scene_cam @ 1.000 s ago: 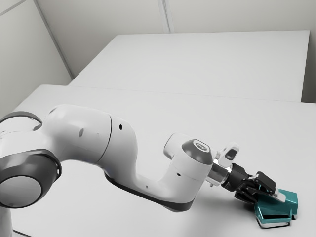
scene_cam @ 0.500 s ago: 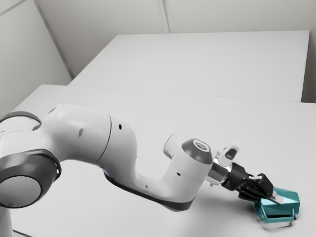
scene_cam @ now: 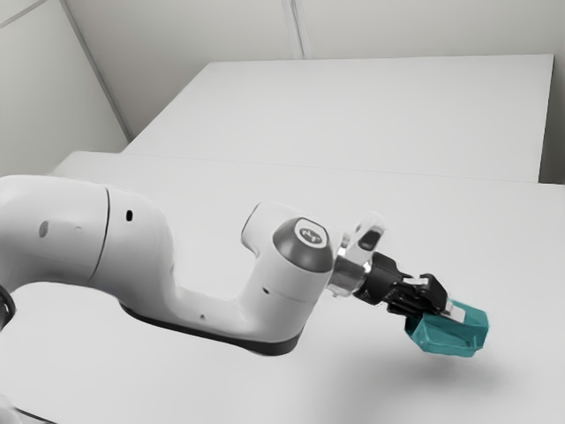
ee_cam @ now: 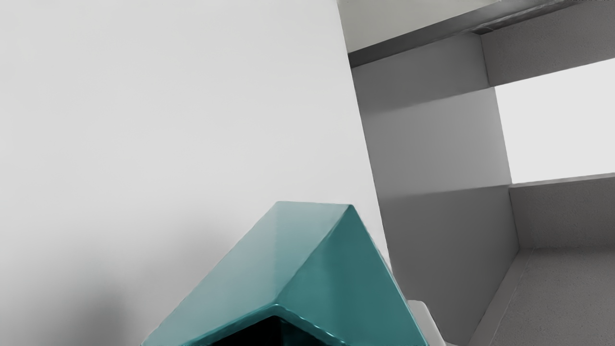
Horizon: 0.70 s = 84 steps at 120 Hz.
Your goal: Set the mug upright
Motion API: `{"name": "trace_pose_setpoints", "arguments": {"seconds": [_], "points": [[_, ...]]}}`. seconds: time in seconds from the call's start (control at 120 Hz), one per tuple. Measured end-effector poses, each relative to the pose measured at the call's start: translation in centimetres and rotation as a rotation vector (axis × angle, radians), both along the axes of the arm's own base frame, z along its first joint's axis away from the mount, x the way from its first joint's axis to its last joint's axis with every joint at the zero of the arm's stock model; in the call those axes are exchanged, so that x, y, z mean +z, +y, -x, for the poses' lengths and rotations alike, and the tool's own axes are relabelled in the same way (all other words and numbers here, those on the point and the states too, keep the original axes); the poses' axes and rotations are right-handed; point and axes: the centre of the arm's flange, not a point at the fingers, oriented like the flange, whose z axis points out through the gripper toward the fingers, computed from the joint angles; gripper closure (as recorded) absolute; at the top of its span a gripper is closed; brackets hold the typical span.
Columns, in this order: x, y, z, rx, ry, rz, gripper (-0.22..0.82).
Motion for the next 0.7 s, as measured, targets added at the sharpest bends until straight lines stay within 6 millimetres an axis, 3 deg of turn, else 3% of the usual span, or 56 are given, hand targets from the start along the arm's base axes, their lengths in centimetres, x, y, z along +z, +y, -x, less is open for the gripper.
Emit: {"name": "trace_pose_setpoints", "arguments": {"seconds": [0.2, 0.342, 0.45, 0.533, 0.7], "points": [[6.9, 8.4, -2.8, -0.141, -0.290, -0.293, 0.79], [9.6, 14.8, -6.5, -0.199, -0.336, -0.501, 0.79], [10.3, 18.1, -8.1, -0.242, -0.306, -0.643, 0.79], [10.9, 19.6, -8.8, -0.275, -0.275, -0.744, 0.79], [10.7, 23.2, -8.0, -0.297, -0.166, -0.898, 0.79]]}}
